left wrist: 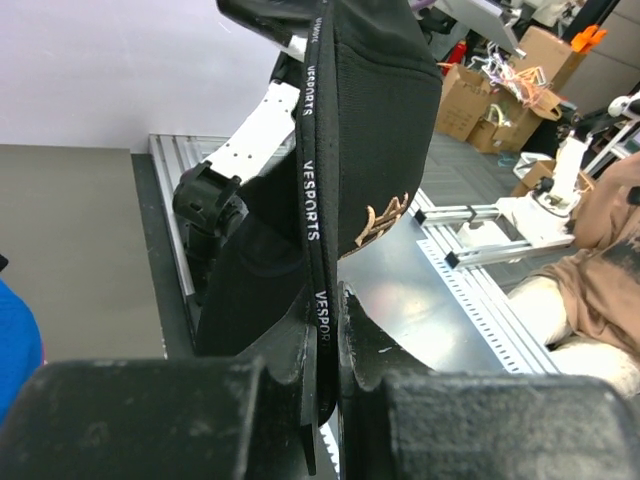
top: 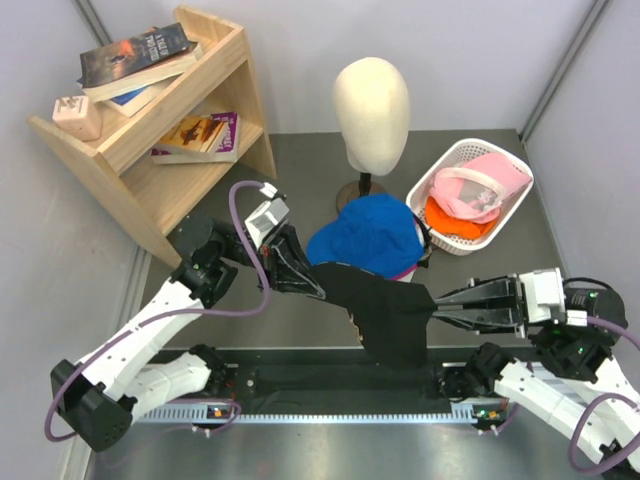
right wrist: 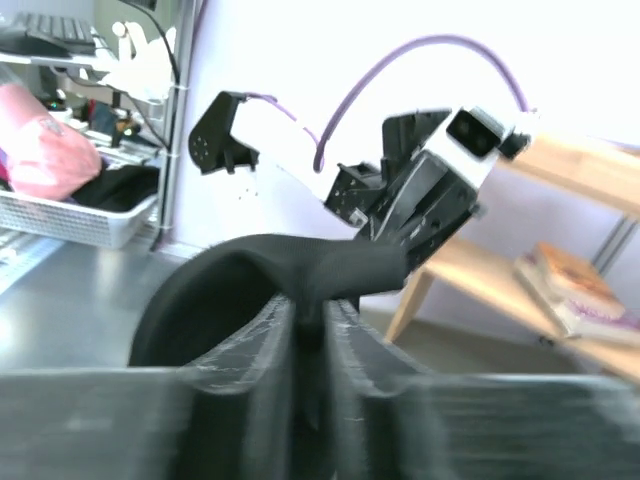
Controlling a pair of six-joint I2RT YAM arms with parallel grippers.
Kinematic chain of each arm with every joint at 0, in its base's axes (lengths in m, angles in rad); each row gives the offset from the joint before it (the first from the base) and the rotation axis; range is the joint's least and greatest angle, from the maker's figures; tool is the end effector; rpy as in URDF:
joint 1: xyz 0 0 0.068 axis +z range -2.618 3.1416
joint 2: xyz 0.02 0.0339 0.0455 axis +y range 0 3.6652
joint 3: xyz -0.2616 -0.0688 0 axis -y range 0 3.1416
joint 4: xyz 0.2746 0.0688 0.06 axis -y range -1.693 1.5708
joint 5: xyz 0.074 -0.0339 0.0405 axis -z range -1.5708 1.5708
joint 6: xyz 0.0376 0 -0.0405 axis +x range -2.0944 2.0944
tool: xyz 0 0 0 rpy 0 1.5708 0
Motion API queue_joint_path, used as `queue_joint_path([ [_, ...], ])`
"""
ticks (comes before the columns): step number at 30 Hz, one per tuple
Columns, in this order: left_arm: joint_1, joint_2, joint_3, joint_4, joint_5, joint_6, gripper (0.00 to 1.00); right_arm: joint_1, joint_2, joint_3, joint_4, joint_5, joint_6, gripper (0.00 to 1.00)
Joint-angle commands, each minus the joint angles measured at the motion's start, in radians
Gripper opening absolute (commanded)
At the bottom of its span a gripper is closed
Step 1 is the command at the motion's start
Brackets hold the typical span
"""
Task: Stack the hats
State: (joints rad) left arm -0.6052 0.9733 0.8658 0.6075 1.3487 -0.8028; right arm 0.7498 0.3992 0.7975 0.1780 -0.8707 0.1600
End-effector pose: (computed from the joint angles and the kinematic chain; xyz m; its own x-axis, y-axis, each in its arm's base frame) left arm 0.1638 -0.1579 0.3994 -0.3226 0.0305 -0.9460 0.8597 -0.4087 -0.3064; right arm 0.0471 0.0832 0.4305 0.2490 0.3721 -0.8942 -0.9603 -0.0251 -0.2778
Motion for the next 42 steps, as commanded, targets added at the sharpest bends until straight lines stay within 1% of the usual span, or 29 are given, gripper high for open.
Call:
queue_joint_path([
  [1,0.016,-0.021,0.05,-0.136,-0.052,0.162,0.0,0.008,-0.071,-0.011,0.113,-0.005,0.029,0.0],
  [3,0.039,-0.031,0.045,-0.138,-0.054,0.16,0.0,0.008,-0.104,-0.009,0.094,0.018,0.021,0.0],
  [6,0.073,-0.059,0.044,-0.158,-0.062,0.162,0.0,0.008,-0.118,0.052,-0.105,0.154,-0.075,0.0],
  [7,0.082,-0.067,0.048,-0.172,-0.065,0.166,0.0,0.008,-0.117,0.075,-0.224,0.28,-0.142,0.0],
  [9,0.102,-0.091,0.064,-0.292,-0.075,0.227,0.0,0.008,-0.103,0.13,-0.32,0.445,-0.203,0.0],
  [10,0.107,-0.1,0.093,-0.378,-0.103,0.275,0.0,0.008,-0.094,0.147,-0.359,0.605,-0.245,0.0],
  [11,0.111,-0.119,0.108,-0.456,-0.129,0.38,0.0,0.008,-0.085,0.178,-0.415,0.684,-0.258,0.0],
  [12,0.111,-0.126,0.124,-0.601,-0.158,0.431,0.0,0.008,-0.06,0.19,-0.434,0.75,-0.281,0.0],
  [13,0.111,-0.13,0.139,-0.667,-0.178,0.473,0.0,0.008,-0.045,0.204,-0.451,0.85,-0.287,0.0],
  [15,0.113,-0.139,0.142,-0.728,-0.241,0.519,0.0,0.008,0.004,0.238,-0.465,0.926,-0.289,0.0],
  [18,0.113,-0.136,0.124,-0.732,-0.322,0.528,0.0,0.01,0.065,0.284,-0.472,0.986,-0.274,0.0],
  [19,0.113,-0.136,0.119,-0.735,-0.353,0.531,0.0,0.008,0.075,0.293,-0.476,1.028,-0.261,0.0],
  [20,0.113,-0.136,0.113,-0.735,-0.382,0.531,0.0,0.008,0.084,0.307,-0.477,1.047,-0.257,0.02],
  [21,0.113,-0.137,0.104,-0.733,-0.451,0.528,0.0,0.008,0.095,0.312,-0.479,1.067,-0.249,0.1],
  [22,0.114,-0.136,0.098,-0.72,-0.471,0.528,0.0,0.008,0.099,0.318,-0.482,1.111,-0.243,0.12],
  [25,0.114,-0.139,0.07,-0.667,-0.543,0.49,0.0,0.008,0.11,0.335,-0.477,1.165,-0.235,0.15],
  [27,0.114,-0.142,0.052,-0.615,-0.568,0.443,0.0,0.008,0.122,0.339,-0.465,1.193,-0.223,0.17],
  [28,0.114,-0.143,0.026,-0.562,-0.588,0.418,0.0,0.008,0.13,0.342,-0.453,1.214,-0.217,0.19],
  [29,0.114,-0.142,0.001,-0.46,-0.592,0.349,0.0,0.01,0.135,0.348,-0.45,1.219,-0.211,0.22],
  [31,0.114,-0.127,-0.049,-0.376,-0.62,0.282,0.0,0.008,0.162,0.351,-0.439,1.216,-0.203,0.25],
  [32,0.114,-0.121,-0.066,-0.306,-0.626,0.214,0.0,0.008,0.171,0.35,-0.436,1.216,-0.201,0.28],
  [33,0.114,-0.114,-0.082,-0.258,-0.629,0.18,0.0,0.01,0.187,0.348,-0.433,1.222,-0.191,0.34],
  [35,0.114,-0.097,-0.145,-0.146,-0.611,0.061,0.0,0.008,0.2,0.338,-0.422,1.237,-0.18,0.42],
  [36,0.114,-0.09,-0.165,-0.029,-0.605,0.016,0.0,0.008,0.202,0.333,-0.419,1.237,-0.174,0.5],
  [37,0.113,-0.07,-0.189,0.025,-0.587,-0.074,0.0,0.008,0.205,0.319,-0.414,1.237,-0.169,0.52],
  [39,0.113,-0.053,-0.206,0.168,-0.58,-0.154,0.0,0.008,0.214,0.307,-0.399,1.233,-0.166,0.57],
  [40,0.111,-0.045,-0.208,0.202,-0.58,-0.203,0.0,0.006,0.217,0.298,-0.397,1.233,-0.166,0.58],
  [42,0.111,-0.038,-0.192,0.227,-0.588,-0.24,0.0,0.008,0.224,0.29,-0.397,1.233,-0.134,0.61],
])
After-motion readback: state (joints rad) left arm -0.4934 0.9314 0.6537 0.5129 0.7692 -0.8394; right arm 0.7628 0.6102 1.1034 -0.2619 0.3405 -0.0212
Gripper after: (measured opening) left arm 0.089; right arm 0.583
